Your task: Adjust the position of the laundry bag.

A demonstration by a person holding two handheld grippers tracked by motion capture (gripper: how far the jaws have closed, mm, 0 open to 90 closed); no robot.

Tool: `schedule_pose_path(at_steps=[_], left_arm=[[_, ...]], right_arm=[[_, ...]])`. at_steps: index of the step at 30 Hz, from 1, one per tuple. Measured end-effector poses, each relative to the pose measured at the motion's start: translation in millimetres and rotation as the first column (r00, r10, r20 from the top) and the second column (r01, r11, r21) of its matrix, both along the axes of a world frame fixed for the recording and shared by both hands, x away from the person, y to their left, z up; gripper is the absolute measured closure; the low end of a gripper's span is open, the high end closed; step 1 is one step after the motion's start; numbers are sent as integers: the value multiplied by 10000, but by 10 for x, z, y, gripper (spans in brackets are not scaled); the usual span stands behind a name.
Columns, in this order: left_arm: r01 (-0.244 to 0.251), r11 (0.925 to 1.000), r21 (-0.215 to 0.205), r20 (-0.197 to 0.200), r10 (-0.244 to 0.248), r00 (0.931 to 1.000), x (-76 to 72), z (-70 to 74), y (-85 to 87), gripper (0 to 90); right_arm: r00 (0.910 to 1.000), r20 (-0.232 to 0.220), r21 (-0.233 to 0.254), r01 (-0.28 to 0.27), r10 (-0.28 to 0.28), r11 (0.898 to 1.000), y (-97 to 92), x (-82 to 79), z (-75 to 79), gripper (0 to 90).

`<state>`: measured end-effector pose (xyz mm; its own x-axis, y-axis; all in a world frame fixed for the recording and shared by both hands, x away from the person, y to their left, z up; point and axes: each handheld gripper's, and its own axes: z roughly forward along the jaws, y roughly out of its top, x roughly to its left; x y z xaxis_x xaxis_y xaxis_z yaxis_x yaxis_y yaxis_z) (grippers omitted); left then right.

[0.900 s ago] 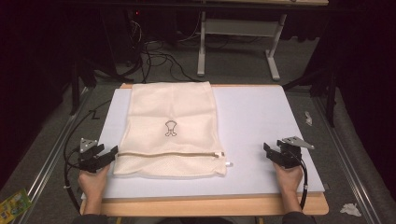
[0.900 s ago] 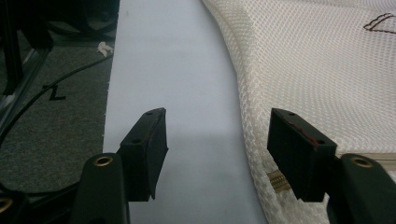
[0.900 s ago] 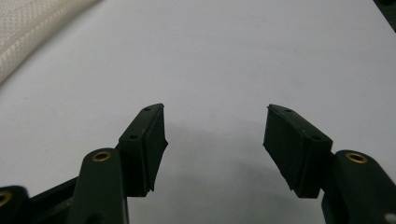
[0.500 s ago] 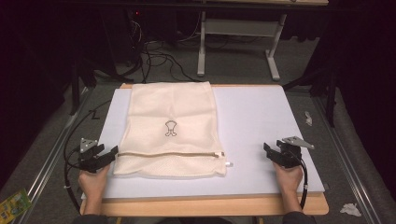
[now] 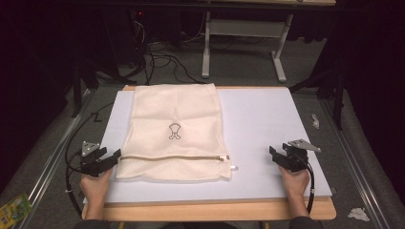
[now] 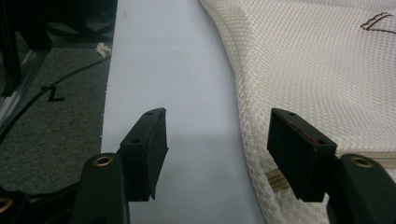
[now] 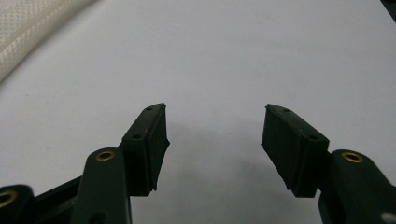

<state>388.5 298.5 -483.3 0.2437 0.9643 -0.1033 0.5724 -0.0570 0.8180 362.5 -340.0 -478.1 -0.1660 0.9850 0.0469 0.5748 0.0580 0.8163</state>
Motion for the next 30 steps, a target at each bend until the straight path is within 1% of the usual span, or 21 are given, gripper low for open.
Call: schedule_pose_path(at_steps=[4, 6, 8, 9, 11, 16, 18, 20, 21, 22, 24, 25, 26, 28, 29, 30], left_arm=[[-13, 10000, -31, -6, 13, 10000, 5, -1, 3, 383], [88, 9998, -180, -165, -91, 9998, 20, 0, 16, 384], [119, 9997, -217, -78, -121, 9999, 14, 2, 20, 383], [159, 9997, -199, -34, -160, 9999, 10, 4, 17, 396], [255, 9995, -164, -94, -257, 9996, 18, 5, 10, 409], [375, 9992, -109, -179, -377, 9991, 26, 15, 5, 392], [418, 9991, -5, -141, -418, 9990, 22, 44, -4, 392], [535, 9985, -89, -73, -535, 9985, 12, 95, -12, 382], [535, 9985, -89, -73, -535, 9985, 12, 95, -12, 378], [738, 9972, -129, -70, -739, 9972, 1, 145, -26, 373], [909, 9959, -12, -145, -909, 9958, -6, 172, -51, 369], [909, 9959, -12, -145, -909, 9958, -6, 172, -51, 370], [1219, 9925, -78, -330, -1221, 9920, -7, 179, -65, 383], [1309, 9914, -69, -485, -1311, 9902, -13, 178, -81, 386], [1301, 9915, -72, -456, -1303, 9904, -23, 176, -95, 389], [1301, 9915, -72, -456, -1303, 9904, -23, 176, -95, 389]], right_arm=[[10000, 44, -28, -30, 30, 10000, 0, -2, 2, 425], [10000, 22, -15, -28, 28, 10000, 2, 2, 3, 428], [9999, -67, 12, -120, 120, 9999, -3, 12, 5, 429], [9999, -39, 25, -112, 112, 9999, -6, 10, 7, 432], [10000, -13, 94, 16, -16, 10000, -6, 9, 11, 438], [10000, -88, 300, 36, -33, 9995, -13, 25, 20, 460], [9998, -190, 468, 13, -4, 9989, -19, 27, 19, 464], [9996, -276, 600, -3, 20, 9982, -6, 28, 23, 476], [9993, -351, 668, -96, 119, 9977, 6, 29, 30, 481], [9991, -337, 709, -243, 267, 9972, 27, 25, 39, 485], [9982, -361, 817, -446, 477, 9957, 62, 19, 50, 490], [9982, -361, 817, -446, 477, 9957, 62, 19, 50, 490], [9963, -407, 932, -717, 757, 9931, 112, 20, 53, 513], [9948, -438, 772, -880, 916, 9931, 159, 29, 57, 520], [9936, -451, 700, -1007, 1040, 9924, 182, 35, 64, 520], [9913, -485, 735, -1183, 1221, 9902, 206, 38, 77, 520]])
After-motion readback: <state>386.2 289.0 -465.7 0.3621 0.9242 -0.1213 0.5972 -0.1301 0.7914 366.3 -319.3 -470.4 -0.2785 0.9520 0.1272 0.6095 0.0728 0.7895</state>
